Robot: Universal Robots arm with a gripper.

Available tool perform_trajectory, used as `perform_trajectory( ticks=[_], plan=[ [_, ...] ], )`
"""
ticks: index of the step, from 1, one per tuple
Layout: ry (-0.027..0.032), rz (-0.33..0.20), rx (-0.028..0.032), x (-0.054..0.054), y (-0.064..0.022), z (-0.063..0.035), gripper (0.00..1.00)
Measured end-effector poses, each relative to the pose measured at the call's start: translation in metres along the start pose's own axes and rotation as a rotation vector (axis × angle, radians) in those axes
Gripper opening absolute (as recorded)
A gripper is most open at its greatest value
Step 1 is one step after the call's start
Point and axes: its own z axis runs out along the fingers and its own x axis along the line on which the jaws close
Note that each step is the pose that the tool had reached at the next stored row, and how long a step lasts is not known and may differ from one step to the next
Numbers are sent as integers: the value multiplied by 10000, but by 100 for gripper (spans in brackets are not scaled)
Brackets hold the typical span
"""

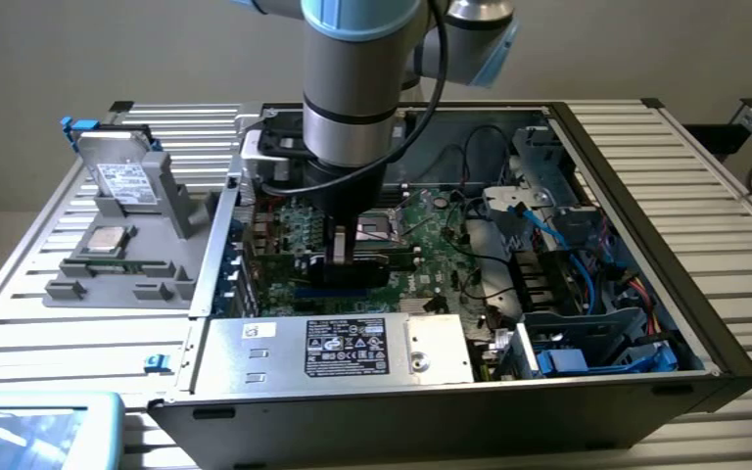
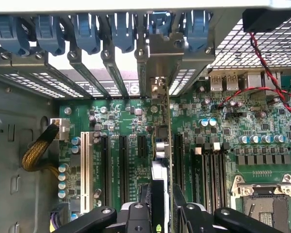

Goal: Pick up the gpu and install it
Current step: 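Insert the gpu into the slot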

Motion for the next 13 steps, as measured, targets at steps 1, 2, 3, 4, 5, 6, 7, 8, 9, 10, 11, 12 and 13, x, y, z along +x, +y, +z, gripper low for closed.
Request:
perform_trajectory(
  ticks=[1, 2, 3, 4, 5, 6, 7, 8, 9, 10, 11, 12, 13],
  plan=[
    [1, 1, -1, 0, 2, 2, 28],
    [1, 2, -1, 0, 3, 4, 28],
    [1, 3, -2, 0, 3, 6, 28],
    [0, 4, -1, 0, 4, 6, 28],
    [1, 4, -1, 0, 4, 6, 28],
    [0, 4, -1, 0, 4, 6, 28],
    [1, 2, -2, 0, 4, 6, 28],
    [1, 2, -2, 0, 5, 6, 28],
    [1, 3, -2, 0, 5, 6, 28],
    [1, 3, -4, 0, 6, 6, 28],
    [1, 4, -6, 0, 6, 6, 28],
    [1, 3, -8, 0, 7, 7, 28],
    [2, 4, -15, 0, 7, 6, 28]
  ],
)
